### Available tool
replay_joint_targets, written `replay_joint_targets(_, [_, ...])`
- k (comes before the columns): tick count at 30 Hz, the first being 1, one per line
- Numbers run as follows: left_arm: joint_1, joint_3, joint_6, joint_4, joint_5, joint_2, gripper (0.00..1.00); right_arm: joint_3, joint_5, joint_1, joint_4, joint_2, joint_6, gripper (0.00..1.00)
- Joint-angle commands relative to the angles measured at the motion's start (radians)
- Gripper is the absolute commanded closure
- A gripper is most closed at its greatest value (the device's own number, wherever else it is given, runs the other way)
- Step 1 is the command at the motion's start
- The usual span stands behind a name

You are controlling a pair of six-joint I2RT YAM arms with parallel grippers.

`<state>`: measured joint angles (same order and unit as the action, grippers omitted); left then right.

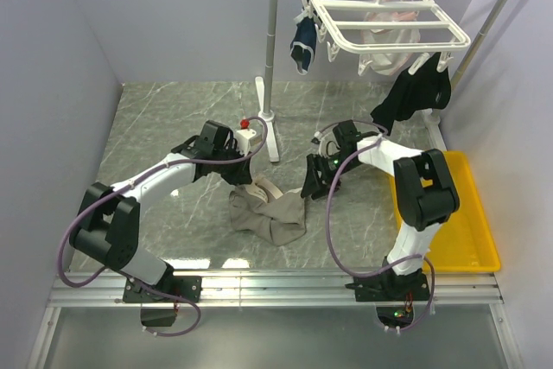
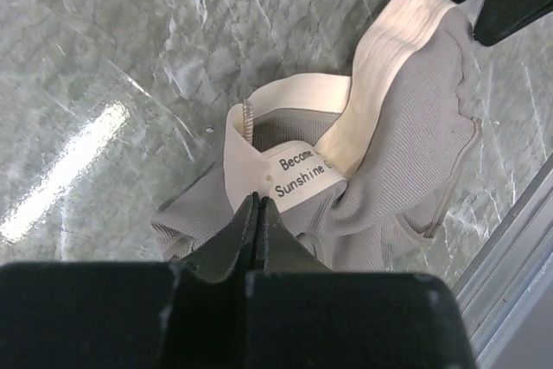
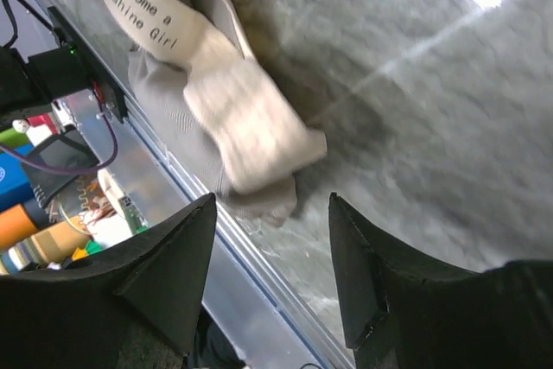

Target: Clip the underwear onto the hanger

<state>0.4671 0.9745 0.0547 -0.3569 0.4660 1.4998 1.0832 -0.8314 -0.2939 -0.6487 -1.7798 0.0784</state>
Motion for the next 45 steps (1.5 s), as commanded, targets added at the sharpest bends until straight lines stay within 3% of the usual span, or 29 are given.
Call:
replay_joint_targets(1, [0.002, 0.006, -0.024, 0.021, 0.005, 0.008, 1.0, 0.058, -0.003, -0.037, 0.06, -0.047, 0.058, 0.38])
replay_joint_targets(10, [0.001, 0.004, -0.024, 0.021, 0.01, 0.011, 1.0, 0.135, 0.005, -0.097, 0.069, -0.104, 0.092, 0.38])
replay_joint_targets(13, [0.002, 0.001, -0.024, 0.021, 0.01, 0.005, 1.0, 0.136, 0.009, -0.109, 0.058, -0.109, 0.089, 0.41])
replay_joint_targets(15, [0.002, -0.005, -0.026, 0.025, 0.008, -0.006, 1.0, 0.132, 0.0, -0.119, 0.054, -0.106, 0.08, 0.48])
replay_joint_targets(18, [0.002, -0.011, 0.006, 0.007, 0.026, -0.033, 1.0, 0.132, -0.014, -0.126, 0.034, -0.092, 0.043, 0.83])
replay_joint_targets(19, [0.002, -0.016, 0.023, -0.002, 0.033, -0.042, 1.0, 0.133, -0.015, -0.125, 0.023, -0.083, 0.026, 1.0])
replay_joint_targets(26, [0.002, -0.134, 0.279, -0.129, 0.103, -0.219, 0.94, 0.051, 0.038, -0.129, -0.026, 0.111, -0.247, 1.0])
replay_joint_targets(31, [0.004, -0.181, 0.413, -0.186, 0.076, -0.213, 0.73, -0.015, 0.078, -0.21, -0.003, 0.174, -0.305, 1.0])
replay_joint_targets(36, [0.001, -0.113, 0.384, -0.188, 0.072, -0.126, 0.61, -0.086, 0.153, -0.297, 0.096, 0.235, -0.308, 1.0])
replay_joint_targets(45, [-0.071, 0.119, 0.261, -0.174, 0.195, 0.068, 0.56, -0.15, 0.238, -0.338, 0.133, 0.328, -0.322, 1.0])
